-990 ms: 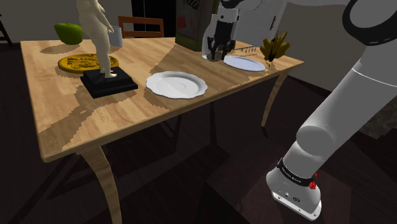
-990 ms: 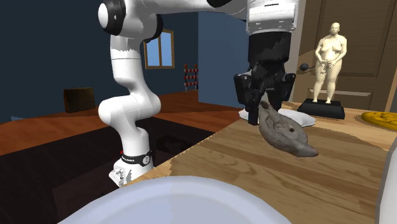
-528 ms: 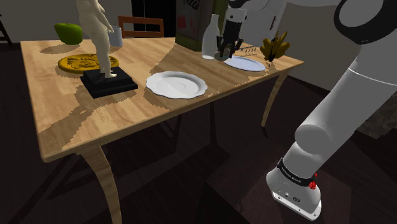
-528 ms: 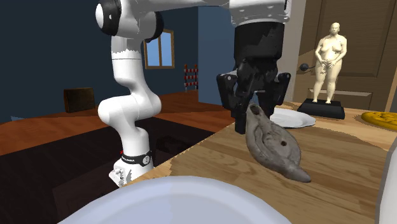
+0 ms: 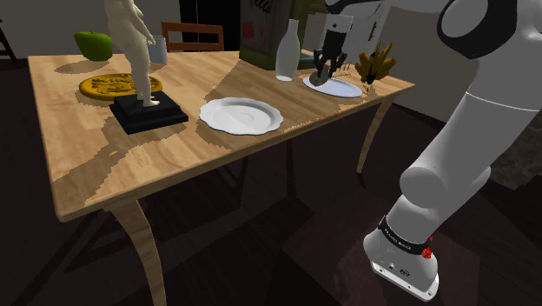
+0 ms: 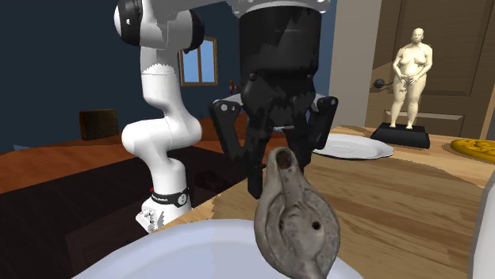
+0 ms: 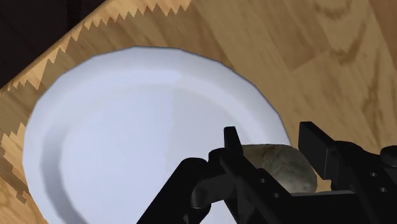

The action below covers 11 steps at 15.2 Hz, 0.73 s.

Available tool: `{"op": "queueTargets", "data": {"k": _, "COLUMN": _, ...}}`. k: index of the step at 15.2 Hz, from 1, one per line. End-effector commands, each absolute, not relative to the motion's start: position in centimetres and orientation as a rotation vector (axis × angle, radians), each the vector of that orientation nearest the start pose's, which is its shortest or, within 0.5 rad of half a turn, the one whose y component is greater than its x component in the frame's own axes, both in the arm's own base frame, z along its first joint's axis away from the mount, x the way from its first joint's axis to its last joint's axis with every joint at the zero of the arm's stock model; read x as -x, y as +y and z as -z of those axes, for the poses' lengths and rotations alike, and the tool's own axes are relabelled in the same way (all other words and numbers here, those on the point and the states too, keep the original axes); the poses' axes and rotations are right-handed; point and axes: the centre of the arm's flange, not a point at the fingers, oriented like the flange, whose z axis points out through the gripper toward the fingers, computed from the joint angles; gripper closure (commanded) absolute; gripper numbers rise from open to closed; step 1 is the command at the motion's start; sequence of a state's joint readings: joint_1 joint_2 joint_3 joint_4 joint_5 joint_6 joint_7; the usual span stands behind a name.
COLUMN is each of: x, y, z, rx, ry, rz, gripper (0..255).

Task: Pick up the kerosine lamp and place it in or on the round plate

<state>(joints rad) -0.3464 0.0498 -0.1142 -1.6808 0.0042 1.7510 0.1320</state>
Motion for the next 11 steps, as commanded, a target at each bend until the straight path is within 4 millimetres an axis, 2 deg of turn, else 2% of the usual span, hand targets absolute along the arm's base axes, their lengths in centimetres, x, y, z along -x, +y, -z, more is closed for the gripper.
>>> {"op": "queueTargets", "data": {"k": 1, "x": -51.7, "y": -28.3, "z": -55.6, "rx": 3.010, "ry": 0.918, "rz": 0.031, "gripper": 255}}
{"op": "queueTargets", "data": {"k": 6, "x": -51.0, "y": -34.8, "z": -55.2, "rx": 3.010, "ry": 0.918, "rz": 0.031, "gripper": 255}}
{"op": "queueTargets", "data": {"k": 7, "x": -50.8, "y": -36.7, "z": -55.1, "rx": 3.010, "ry": 0.918, "rz": 0.031, "gripper": 255}}
{"op": "queueTargets", "data": {"k": 11, "x": -50.8, "y": -36.7, "z": -53.0, "rx": 3.010, "ry": 0.918, "rz": 0.031, "gripper": 255}}
